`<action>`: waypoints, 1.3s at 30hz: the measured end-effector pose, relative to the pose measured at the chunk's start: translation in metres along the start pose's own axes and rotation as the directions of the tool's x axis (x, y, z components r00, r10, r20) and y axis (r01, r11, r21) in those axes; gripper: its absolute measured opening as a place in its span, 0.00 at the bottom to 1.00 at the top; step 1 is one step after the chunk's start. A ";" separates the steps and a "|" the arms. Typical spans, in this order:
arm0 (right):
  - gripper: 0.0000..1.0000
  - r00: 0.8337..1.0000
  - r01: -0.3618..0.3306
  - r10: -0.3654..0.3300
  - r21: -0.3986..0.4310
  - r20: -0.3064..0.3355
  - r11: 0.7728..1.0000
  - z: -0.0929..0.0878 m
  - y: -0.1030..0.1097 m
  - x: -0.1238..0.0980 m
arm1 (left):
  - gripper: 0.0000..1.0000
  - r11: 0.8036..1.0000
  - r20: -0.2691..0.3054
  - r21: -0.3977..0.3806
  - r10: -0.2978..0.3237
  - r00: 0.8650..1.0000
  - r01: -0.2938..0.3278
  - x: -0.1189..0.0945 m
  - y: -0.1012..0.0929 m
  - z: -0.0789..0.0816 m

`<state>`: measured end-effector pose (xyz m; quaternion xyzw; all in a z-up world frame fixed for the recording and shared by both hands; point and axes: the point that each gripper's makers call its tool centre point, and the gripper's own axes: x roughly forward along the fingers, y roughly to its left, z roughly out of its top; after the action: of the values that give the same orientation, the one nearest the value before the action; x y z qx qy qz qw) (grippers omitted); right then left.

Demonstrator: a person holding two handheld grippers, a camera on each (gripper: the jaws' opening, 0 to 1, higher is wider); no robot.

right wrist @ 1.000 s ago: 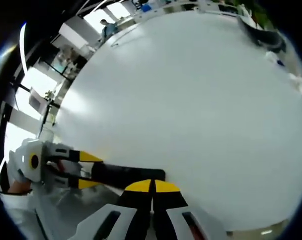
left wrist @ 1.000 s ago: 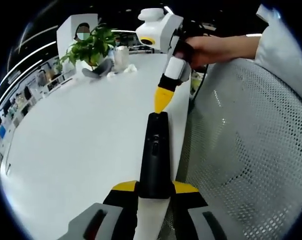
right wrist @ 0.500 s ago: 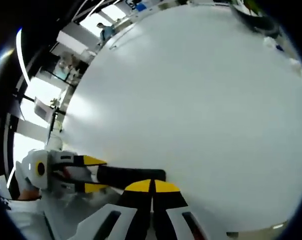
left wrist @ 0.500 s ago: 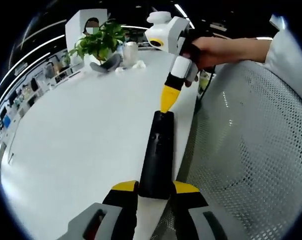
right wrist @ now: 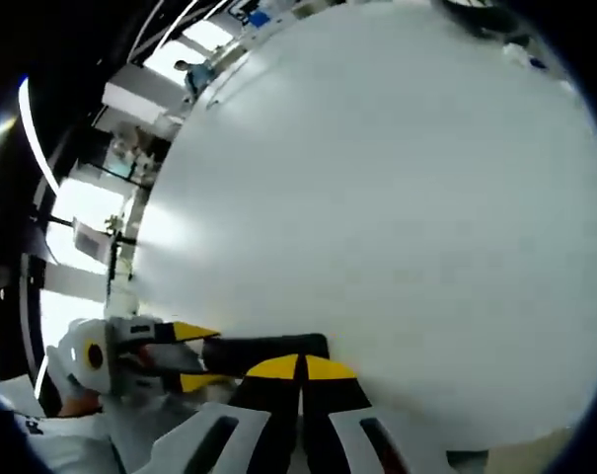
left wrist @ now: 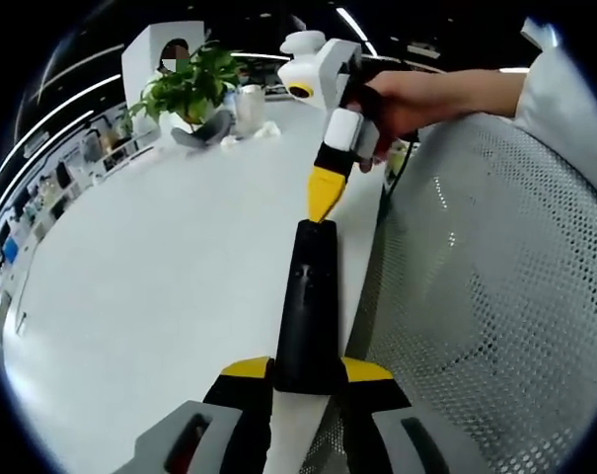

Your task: Press the specified remote control buttons in sequence, fully releasing each button before pressing the next.

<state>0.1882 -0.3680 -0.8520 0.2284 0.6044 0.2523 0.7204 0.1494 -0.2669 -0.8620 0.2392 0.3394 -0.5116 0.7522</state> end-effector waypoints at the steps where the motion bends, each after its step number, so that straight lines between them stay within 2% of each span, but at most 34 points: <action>1: 0.00 1.000 -0.001 0.001 -0.002 -0.004 1.000 0.000 -0.001 0.000 | 0.25 1.000 0.000 0.001 -0.001 1.000 0.001 0.000 0.000 0.000; 12: 0.00 1.000 -0.006 0.006 0.054 -0.008 0.999 0.000 0.001 -0.001 | 0.25 1.000 -0.001 -0.007 0.002 1.000 -0.002 0.000 0.000 0.001; 15: 0.00 1.000 0.005 -0.005 0.017 -0.015 1.000 0.000 0.004 -0.002 | 0.25 1.000 -0.001 -0.007 0.002 1.000 -0.002 0.000 0.000 0.001; 17: 0.00 1.000 -0.007 0.007 -0.006 -0.002 1.000 0.002 0.008 -0.001 | 0.25 1.000 0.000 -0.008 0.002 1.000 -0.002 0.000 0.000 0.001; 22: 0.00 0.999 -0.038 0.037 -0.030 -0.027 0.999 -0.002 0.016 0.003 | 0.25 1.000 0.000 -0.004 0.001 1.000 -0.001 0.000 0.000 0.001; 25: 0.00 0.998 -0.009 0.005 -0.073 -0.056 0.997 -0.006 0.015 0.005 | 0.25 1.000 0.001 -0.005 0.001 1.000 -0.001 0.000 0.000 0.001; 28: 0.00 0.999 0.004 -0.009 -0.100 -0.053 0.995 -0.006 0.015 0.006 | 0.25 1.000 0.003 -0.007 0.001 1.000 -0.001 0.001 0.001 0.001; 33: 0.00 1.000 0.010 -0.011 -0.110 -0.007 0.994 0.003 0.014 0.002 | 0.25 1.000 0.004 -0.008 0.001 1.000 -0.001 0.001 0.001 0.001; 36: 0.00 0.999 -0.025 0.023 -0.071 -0.028 0.997 0.001 0.016 0.004 | 0.25 1.000 0.005 -0.008 0.001 1.000 -0.001 0.001 0.001 0.001; 39: 0.00 0.999 0.009 -0.013 -0.089 -0.048 0.996 -0.003 0.012 0.006 | 0.25 1.000 0.006 -0.011 0.001 1.000 -0.001 0.001 0.002 0.001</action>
<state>0.1846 -0.3548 -0.8494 0.1866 0.6112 0.2804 0.7163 0.1513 -0.2675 -0.8621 0.2339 0.3398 -0.5100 0.7548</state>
